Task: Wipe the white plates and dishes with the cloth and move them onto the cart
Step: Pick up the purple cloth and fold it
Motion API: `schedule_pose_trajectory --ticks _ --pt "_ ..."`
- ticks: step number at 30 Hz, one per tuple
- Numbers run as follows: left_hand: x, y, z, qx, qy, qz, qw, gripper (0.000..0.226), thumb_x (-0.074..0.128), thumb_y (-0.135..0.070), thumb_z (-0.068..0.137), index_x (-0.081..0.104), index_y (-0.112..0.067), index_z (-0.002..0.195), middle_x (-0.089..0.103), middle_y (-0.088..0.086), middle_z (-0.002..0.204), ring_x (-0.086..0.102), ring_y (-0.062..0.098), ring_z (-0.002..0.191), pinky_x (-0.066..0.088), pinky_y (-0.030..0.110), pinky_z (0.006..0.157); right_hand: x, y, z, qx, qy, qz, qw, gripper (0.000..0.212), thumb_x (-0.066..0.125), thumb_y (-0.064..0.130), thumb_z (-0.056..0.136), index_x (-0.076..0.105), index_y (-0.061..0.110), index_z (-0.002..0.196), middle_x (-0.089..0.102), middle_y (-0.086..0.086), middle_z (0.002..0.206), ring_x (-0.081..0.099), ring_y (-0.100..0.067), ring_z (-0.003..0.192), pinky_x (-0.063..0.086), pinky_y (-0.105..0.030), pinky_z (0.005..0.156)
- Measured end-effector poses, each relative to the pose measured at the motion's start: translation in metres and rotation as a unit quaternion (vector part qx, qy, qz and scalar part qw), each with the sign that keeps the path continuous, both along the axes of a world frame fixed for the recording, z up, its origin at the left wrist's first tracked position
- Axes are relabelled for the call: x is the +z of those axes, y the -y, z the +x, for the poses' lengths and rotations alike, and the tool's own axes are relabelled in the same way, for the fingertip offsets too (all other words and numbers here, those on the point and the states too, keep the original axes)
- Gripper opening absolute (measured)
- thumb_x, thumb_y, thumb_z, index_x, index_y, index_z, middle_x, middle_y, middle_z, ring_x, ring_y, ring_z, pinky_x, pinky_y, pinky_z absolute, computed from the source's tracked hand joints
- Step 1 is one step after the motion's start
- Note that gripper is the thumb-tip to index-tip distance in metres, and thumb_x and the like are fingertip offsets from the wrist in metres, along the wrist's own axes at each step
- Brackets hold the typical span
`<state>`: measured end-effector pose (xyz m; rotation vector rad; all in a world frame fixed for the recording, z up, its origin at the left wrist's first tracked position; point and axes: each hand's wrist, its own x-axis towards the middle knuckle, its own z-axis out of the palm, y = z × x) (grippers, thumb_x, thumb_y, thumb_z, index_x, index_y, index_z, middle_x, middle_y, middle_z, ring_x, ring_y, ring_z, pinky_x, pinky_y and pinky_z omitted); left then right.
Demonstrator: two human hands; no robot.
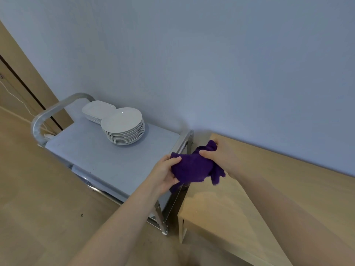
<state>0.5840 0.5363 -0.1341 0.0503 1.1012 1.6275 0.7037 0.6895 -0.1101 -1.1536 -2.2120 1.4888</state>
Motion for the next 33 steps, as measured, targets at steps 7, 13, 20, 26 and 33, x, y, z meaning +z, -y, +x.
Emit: schedule_pose_trajectory --ticks 7,13,20,26,33 --pt "0.008 0.013 -0.010 -0.004 -0.331 -0.078 0.940 0.018 0.066 -0.005 0.085 0.055 -0.014 0.095 0.066 0.009 0.105 0.064 0.022 0.095 0.055 0.020 0.066 -0.011 -0.004 -0.003 0.028 0.038 0.030 0.998 0.020 0.067 0.034 0.084 0.049 0.028 0.089 0.061 0.008 0.085 0.061 -0.006 0.072 0.046 -0.019 0.052" --pt "-0.008 0.032 -0.006 -0.015 -0.480 -0.164 0.862 0.035 0.071 -0.015 0.082 0.047 -0.021 0.107 0.060 -0.005 0.103 0.061 0.012 0.095 0.051 0.011 0.060 -0.016 0.008 -0.025 0.095 0.050 0.131 0.986 0.016 0.065 0.028 0.085 0.050 0.026 0.088 0.057 0.012 0.080 0.056 -0.004 0.070 0.041 -0.012 0.049" --pt "-0.013 0.042 -0.010 -0.072 -0.518 -0.201 0.828 0.020 0.062 -0.023 0.090 0.047 -0.028 0.102 0.053 -0.019 0.090 0.055 -0.001 0.081 0.045 0.004 0.054 -0.017 0.021 -0.050 0.069 -0.049 0.075 0.994 0.011 0.057 0.018 0.085 0.051 0.020 0.093 0.061 0.006 0.086 0.058 -0.005 0.075 0.042 -0.019 0.057" --pt "-0.032 0.043 -0.025 -0.031 -0.578 -0.287 0.763 0.014 0.058 -0.034 0.092 0.058 -0.019 0.093 0.059 -0.003 0.088 0.058 0.009 0.079 0.046 0.017 0.061 -0.038 0.031 -0.081 0.080 -0.064 0.020 0.995 0.014 0.059 0.020 0.089 0.050 0.024 0.099 0.061 0.005 0.093 0.061 -0.010 0.084 0.049 -0.021 0.063" --pt "-0.060 0.042 -0.057 -0.003 -0.508 -0.356 0.784 0.019 0.047 -0.034 0.097 0.046 -0.016 0.103 0.057 -0.002 0.094 0.056 0.010 0.081 0.053 0.030 0.074 -0.064 0.030 -0.118 0.115 -0.015 0.043 0.992 0.030 0.054 0.020 0.094 0.046 0.019 0.122 0.055 0.006 0.104 0.055 -0.010 0.089 0.042 -0.019 0.067"
